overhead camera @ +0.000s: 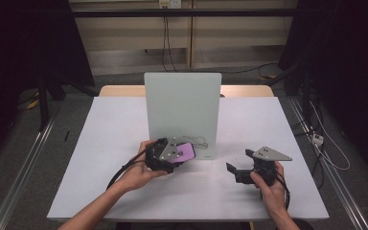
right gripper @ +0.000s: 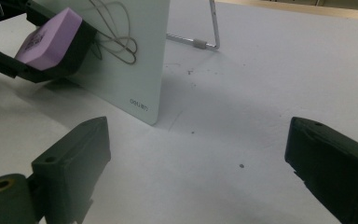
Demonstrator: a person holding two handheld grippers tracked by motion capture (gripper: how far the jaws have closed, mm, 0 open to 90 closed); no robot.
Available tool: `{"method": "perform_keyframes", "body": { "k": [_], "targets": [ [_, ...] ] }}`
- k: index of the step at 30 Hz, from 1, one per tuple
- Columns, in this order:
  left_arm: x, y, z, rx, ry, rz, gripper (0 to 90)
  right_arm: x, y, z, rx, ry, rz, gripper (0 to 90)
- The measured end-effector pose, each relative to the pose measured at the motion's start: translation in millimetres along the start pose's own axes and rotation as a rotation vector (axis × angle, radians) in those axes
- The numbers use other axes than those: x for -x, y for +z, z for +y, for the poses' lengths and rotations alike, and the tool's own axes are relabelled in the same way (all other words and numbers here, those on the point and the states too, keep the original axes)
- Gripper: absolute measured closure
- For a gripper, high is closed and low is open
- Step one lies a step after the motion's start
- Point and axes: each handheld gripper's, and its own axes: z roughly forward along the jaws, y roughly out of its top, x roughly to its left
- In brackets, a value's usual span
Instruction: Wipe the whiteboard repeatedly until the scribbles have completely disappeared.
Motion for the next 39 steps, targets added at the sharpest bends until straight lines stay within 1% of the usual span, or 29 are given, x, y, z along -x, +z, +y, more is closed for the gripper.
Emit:
{"method": "perform_keyframes", "body": {
  "k": [1, 3, 4, 6, 7, 8, 9, 12, 14, 15, 16, 18, 22, 23, 24, 26, 27, 31, 34, 38, 39],
  "targets": [
    [-3.0, -2.2, 0.6, 0.011, 0.002, 0.005, 41.2, 0.1, -0.1, 0.0, 0.0, 0.0, 0.0, 6.4],
    [-7.5, -7.8, 1.8, 0.021, -0.013, 0.017, 41.2, 0.3, 0.0, 0.0, 0.0, 0.002, 0.0, 6.4],
    [-10.2, -10.4, 3.0, 0.026, -0.01, 0.024, 41.2, 0.3, 0.0, 0.0, 0.0, 0.003, -0.001, 6.4],
    [-14.6, -14.8, 5.1, 0.04, -0.019, 0.034, 41.2, 0.1, 0.1, 0.0, 0.0, 0.002, -0.001, 6.4],
    [-17.1, -17.5, 6.3, 0.039, -0.02, 0.04, 41.2, 0.0, 0.3, 0.1, 0.001, 0.0, -0.001, 6.4],
    [-19.1, -18.9, 7.4, 0.056, -0.025, 0.046, 41.1, -0.2, 0.3, 0.1, 0.0, 0.0, 0.0, 6.4],
    [-21.4, -21.3, 8.7, 0.057, -0.026, 0.053, 41.2, -0.2, 0.4, 0.1, 0.001, -0.001, 0.0, 6.4],
    [-27.5, -27.2, 11.9, 0.081, -0.046, 0.066, 41.1, -0.2, 0.5, 0.1, -0.001, 0.0, 0.0, 6.4],
    [-31.0, -30.2, 14.2, 0.098, -0.052, 0.079, 41.1, -0.1, 0.5, 0.1, -0.001, 0.0, -0.001, 6.4],
    [-32.4, -31.3, 15.4, 0.095, -0.047, 0.081, 41.1, 0.0, 0.4, 0.0, 0.0, 0.0, -0.001, 6.4],
    [-32.5, -31.2, 16.1, 0.097, -0.05, 0.082, 41.1, 0.0, 0.3, 0.0, 0.0, 0.0, 0.0, 6.4],
    [-31.2, -29.9, 17.0, 0.103, -0.048, 0.089, 41.1, 0.0, 0.3, 0.0, 0.0, 0.0, -0.001, 6.4],
    [-28.9, -26.3, 18.0, 0.103, -0.043, 0.081, 41.1, -0.2, 0.4, 0.0, 0.001, -0.002, 0.001, 6.4],
    [-28.2, -25.4, 18.8, 0.09, -0.031, 0.076, 41.1, -0.3, 0.4, 0.1, 0.001, -0.002, 0.001, 6.4],
    [-26.4, -23.0, 19.5, 0.092, -0.036, 0.073, 41.1, -0.2, 0.5, 0.1, 0.002, -0.004, 0.001, 6.4],
    [-23.4, -18.8, 21.4, 0.083, -0.024, 0.067, 41.1, -0.2, 0.5, 0.1, 0.001, -0.002, 0.0, 6.4],
    [-21.7, -15.9, 22.3, 0.083, -0.015, 0.058, 41.1, -0.2, 0.5, 0.1, 0.001, -0.002, 0.0, 6.4],
    [-13.5, -5.0, 24.5, 0.054, 0.012, 0.032, 41.1, -0.3, 0.3, 0.1, 0.002, -0.002, 0.001, 6.4],
    [-7.4, 3.3, 24.0, 0.043, 0.015, 0.004, 41.1, 0.1, -0.3, -0.1, 0.001, 0.001, 0.002, 6.4],
    [0.7, 12.6, 22.9, 0.008, 0.034, -0.024, 41.1, 0.7, -1.2, -0.2, 0.003, 0.0, -0.001, 6.4],
    [2.2, 14.5, 22.6, 0.006, 0.035, -0.029, 41.1, 0.7, -1.5, -0.2, 0.002, 0.002, -0.002, 6.4]
  ]
}}
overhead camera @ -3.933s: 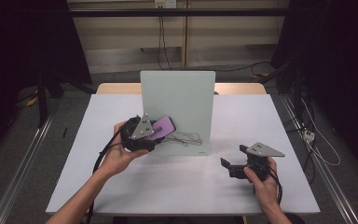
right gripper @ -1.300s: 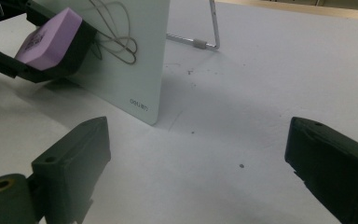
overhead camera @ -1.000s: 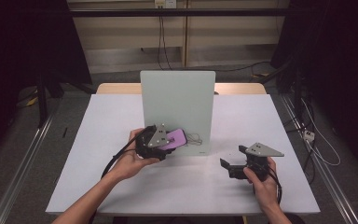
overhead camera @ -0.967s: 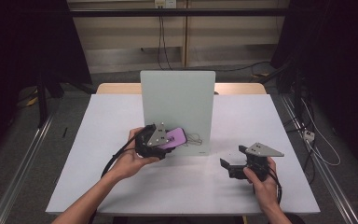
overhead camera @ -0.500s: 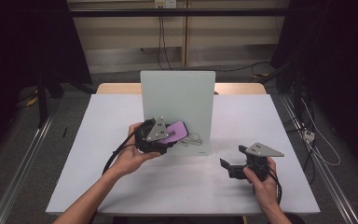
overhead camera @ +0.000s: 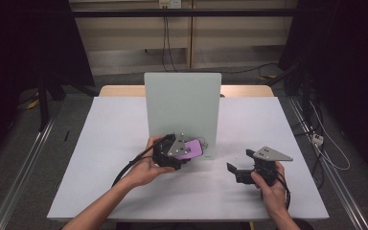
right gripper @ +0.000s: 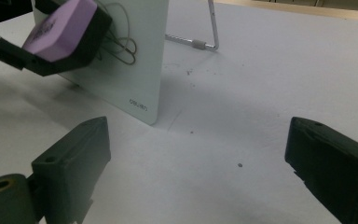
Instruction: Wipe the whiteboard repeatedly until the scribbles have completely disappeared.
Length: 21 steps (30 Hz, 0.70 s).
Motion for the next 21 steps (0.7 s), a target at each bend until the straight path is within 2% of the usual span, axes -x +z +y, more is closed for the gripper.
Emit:
{"method": "perform_keyframes", "body": {
  "k": [5, 7, 9, 13, 16, 21],
  "targets": [
    [2.1, 4.4, -1.7, -0.028, 0.007, -0.036, 41.1, -0.1, 0.5, 0.0, 0.002, -0.002, 0.002, 6.4],
    [3.4, 4.2, -3.5, -0.033, 0.006, -0.032, 41.1, 0.0, 0.7, -0.1, 0.002, -0.002, 0.002, 6.4],
    [1.6, 0.9, -3.7, -0.04, 0.003, -0.02, 41.1, 0.1, 0.8, 0.0, 0.001, -0.002, 0.001, 6.4],
    [-7.6, -13.4, -4.6, -0.026, -0.051, 0.02, 41.1, 0.0, 0.9, 0.0, 0.0, -0.004, 0.003, 6.4],
    [-14.0, -24.2, -5.2, -0.015, -0.076, 0.05, 41.1, -0.2, 1.3, 0.1, -0.001, -0.002, 0.003, 6.4],
    [-24.7, -39.8, -5.2, 0.029, -0.111, 0.098, 41.1, -0.7, 1.9, 0.2, 0.0, -0.004, 0.004, 6.4]
  ]
}}
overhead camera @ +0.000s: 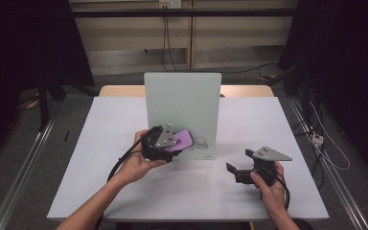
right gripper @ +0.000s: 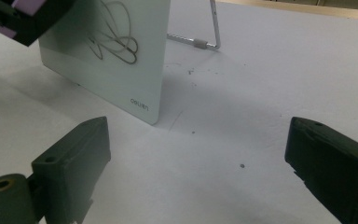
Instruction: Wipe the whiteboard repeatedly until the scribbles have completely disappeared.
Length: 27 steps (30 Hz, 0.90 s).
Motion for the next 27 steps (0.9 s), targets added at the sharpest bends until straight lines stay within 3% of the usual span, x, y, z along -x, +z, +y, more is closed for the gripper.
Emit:
{"method": "perform_keyframes", "body": {
  "k": [4, 6, 21, 27],
  "targets": [
    [-7.8, -8.1, 4.1, 0.017, -0.023, 0.023, 41.2, 0.0, 0.1, 0.1, 0.001, 0.0, 0.001, 6.3],
    [-5.5, -5.6, 4.2, -0.008, -0.007, 0.03, 41.2, 0.1, 0.1, 0.0, 0.001, 0.001, 0.001, 6.3],
    [25.5, 30.5, -0.1, -0.106, 0.064, -0.078, 41.2, -0.2, 0.2, 0.1, 0.001, 0.002, 0.003, 6.3],
    [30.3, 34.0, -4.5, -0.121, 0.062, -0.096, 41.2, 0.1, -0.4, 0.0, 0.002, 0.002, 0.003, 6.3]
  ]
}}
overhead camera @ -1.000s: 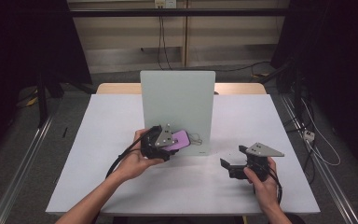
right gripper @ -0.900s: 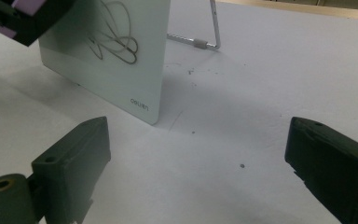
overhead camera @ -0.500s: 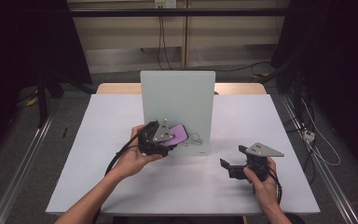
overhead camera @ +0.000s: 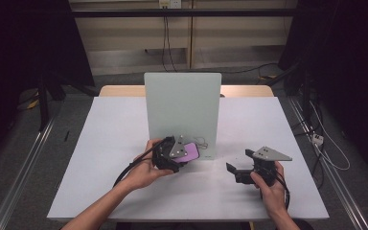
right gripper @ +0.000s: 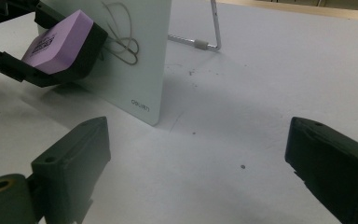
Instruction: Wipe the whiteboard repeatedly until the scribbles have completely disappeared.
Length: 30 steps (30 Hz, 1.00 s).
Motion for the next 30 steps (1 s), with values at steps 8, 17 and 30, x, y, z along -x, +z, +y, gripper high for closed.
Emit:
{"method": "perform_keyframes", "body": {
  "k": [8, 17, 30],
  "targets": [
    [-16.7, -26.9, -16.0, 0.036, -0.036, 0.052, 41.2, 1.1, -1.2, -0.3, 0.003, 0.002, -0.004, 6.3],
    [-37.4, -60.0, -32.7, 0.127, -0.08, 0.139, 41.2, -0.8, 1.3, 0.3, -0.003, -0.002, -0.002, 6.3],
    [-18.1, -33.5, -43.9, 0.033, -0.019, 0.027, 41.2, -0.7, 0.6, 0.2, -0.001, -0.002, -0.002, 6.3]
  ]
}}
